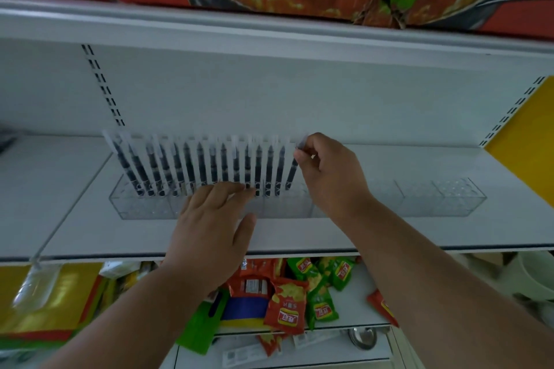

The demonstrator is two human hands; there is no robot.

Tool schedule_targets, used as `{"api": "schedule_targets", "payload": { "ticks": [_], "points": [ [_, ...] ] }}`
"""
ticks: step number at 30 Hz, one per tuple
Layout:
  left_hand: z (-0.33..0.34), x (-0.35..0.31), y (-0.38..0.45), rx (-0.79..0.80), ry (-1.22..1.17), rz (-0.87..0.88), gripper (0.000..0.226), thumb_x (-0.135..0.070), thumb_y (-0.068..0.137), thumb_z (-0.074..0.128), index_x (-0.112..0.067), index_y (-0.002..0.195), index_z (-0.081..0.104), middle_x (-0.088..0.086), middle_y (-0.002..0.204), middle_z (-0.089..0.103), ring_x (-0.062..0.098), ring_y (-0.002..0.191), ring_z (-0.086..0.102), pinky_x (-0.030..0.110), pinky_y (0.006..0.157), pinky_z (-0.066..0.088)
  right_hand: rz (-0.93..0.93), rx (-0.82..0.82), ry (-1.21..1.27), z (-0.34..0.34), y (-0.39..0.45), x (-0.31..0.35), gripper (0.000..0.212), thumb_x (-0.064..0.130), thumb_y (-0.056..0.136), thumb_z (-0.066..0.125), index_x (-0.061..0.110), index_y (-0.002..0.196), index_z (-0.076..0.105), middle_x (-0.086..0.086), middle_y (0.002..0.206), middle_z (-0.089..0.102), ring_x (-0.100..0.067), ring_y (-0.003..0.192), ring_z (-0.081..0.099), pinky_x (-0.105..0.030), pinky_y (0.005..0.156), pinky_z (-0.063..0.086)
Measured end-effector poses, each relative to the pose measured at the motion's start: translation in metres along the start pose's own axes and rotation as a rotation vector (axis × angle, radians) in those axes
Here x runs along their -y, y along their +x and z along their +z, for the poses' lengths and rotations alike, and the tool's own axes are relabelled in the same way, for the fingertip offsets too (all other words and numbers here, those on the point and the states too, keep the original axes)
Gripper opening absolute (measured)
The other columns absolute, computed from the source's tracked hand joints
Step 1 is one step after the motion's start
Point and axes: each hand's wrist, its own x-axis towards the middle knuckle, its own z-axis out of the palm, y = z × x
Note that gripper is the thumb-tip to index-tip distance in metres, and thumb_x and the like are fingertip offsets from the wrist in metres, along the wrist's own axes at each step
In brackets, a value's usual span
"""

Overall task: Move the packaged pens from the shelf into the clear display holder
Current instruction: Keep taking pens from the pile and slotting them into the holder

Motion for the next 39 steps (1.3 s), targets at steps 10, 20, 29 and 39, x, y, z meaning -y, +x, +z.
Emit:
{"api": "schedule_targets", "payload": {
  "ticks": [10, 20, 29, 39],
  "points": [
    [-0.003, -0.002, 0.002, 0.009, 0.026, 0.007, 0.05, -0.046, 0.091, 0.038, -0.022, 0.128, 0.061, -0.005, 0.122, 0.06, 0.021, 0.113, 0.051, 0.044, 0.095, 0.046, 0.047, 0.137, -0.136, 0.005, 0.003, 0.001, 0.017, 0.031, 0.099, 0.053, 0.018, 0.103, 0.062, 0.003, 0.097, 0.066, -0.015, 0.087, 0.059, -0.028, 0.075, 0.048],
    [-0.005, 0.001, 0.001, 0.058, 0.061, 0.021, 0.056, -0.05, 0.09, 0.035, -0.022, 0.133, 0.058, -0.003, 0.126, 0.059, 0.022, 0.118, 0.05, 0.044, 0.099, 0.045, -0.085, -0.027, -0.119, -0.001, -0.029, 0.006, 0.026, 0.039, 0.091, 0.063, 0.02, 0.108, 0.057, 0.012, 0.096, 0.052, -0.005, 0.081, 0.047, -0.023, 0.069, 0.039],
    [-0.037, -0.001, -0.031, -0.1, 0.036, -0.088, 0.047, -0.043, 0.089, 0.04, -0.018, 0.121, 0.064, 0.001, 0.118, 0.062, 0.025, 0.115, 0.052, 0.045, 0.097, 0.044, -0.351, 0.039, -0.072, -0.016, -0.046, 0.051, 0.028, 0.035, 0.09, 0.064, 0.016, 0.111, 0.061, 0.001, 0.102, 0.058, -0.011, 0.085, 0.052, -0.025, 0.073, 0.039],
    [-0.109, 0.062, -0.152, -0.142, 0.278, -0.389, 0.041, -0.044, 0.087, 0.044, -0.021, 0.111, 0.067, 0.001, 0.107, 0.064, 0.029, 0.102, 0.058, 0.044, 0.085, 0.049, -0.578, 0.284, -0.055, 0.034, -0.065, 0.18, 0.042, 0.044, 0.093, 0.056, 0.019, 0.128, 0.054, -0.004, 0.121, 0.051, -0.024, 0.111, 0.05, -0.042, 0.094, 0.044]
  ]
}}
